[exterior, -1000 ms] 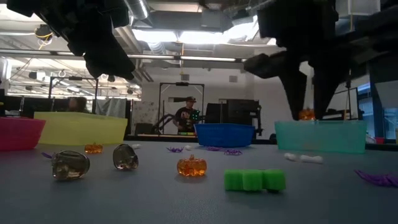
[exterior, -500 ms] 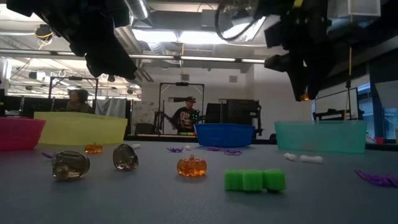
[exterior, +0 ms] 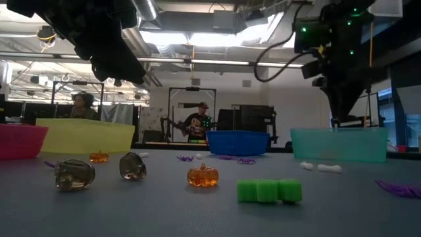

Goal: Sort Halloween decoration
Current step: Put the orange pumpkin toy into the green bin

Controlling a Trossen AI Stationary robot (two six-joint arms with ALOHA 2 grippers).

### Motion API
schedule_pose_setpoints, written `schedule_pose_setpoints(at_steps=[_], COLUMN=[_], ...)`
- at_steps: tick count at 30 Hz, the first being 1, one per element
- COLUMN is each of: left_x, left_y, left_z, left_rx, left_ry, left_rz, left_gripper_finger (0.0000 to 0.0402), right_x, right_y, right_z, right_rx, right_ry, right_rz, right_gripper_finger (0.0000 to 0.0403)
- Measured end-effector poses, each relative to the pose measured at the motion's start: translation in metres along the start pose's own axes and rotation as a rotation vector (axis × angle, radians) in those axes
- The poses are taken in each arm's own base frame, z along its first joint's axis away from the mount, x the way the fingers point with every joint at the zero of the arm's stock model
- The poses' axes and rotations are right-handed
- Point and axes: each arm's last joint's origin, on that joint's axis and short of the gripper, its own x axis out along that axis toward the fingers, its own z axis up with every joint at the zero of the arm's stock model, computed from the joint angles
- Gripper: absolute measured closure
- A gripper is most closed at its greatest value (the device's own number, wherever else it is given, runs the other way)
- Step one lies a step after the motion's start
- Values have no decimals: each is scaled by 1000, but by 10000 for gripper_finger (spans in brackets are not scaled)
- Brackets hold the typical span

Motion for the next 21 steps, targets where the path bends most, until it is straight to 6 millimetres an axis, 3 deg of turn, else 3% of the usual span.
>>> schedule_pose_setpoints(at_steps=[9,21], left_x=[0,0], left_y=[0,0], left_z=[0,0], left_rx=[0,0], left_ry=[0,0], left_rz=[0,0], left_gripper_finger=[265,265], right_x=[5,6], right_y=[-21,-23], right_z=[-10,-10], right_rx=[116,128], right_ry=[-1,-3], right_rz=[-16,-18], right_gripper_finger=[306,298])
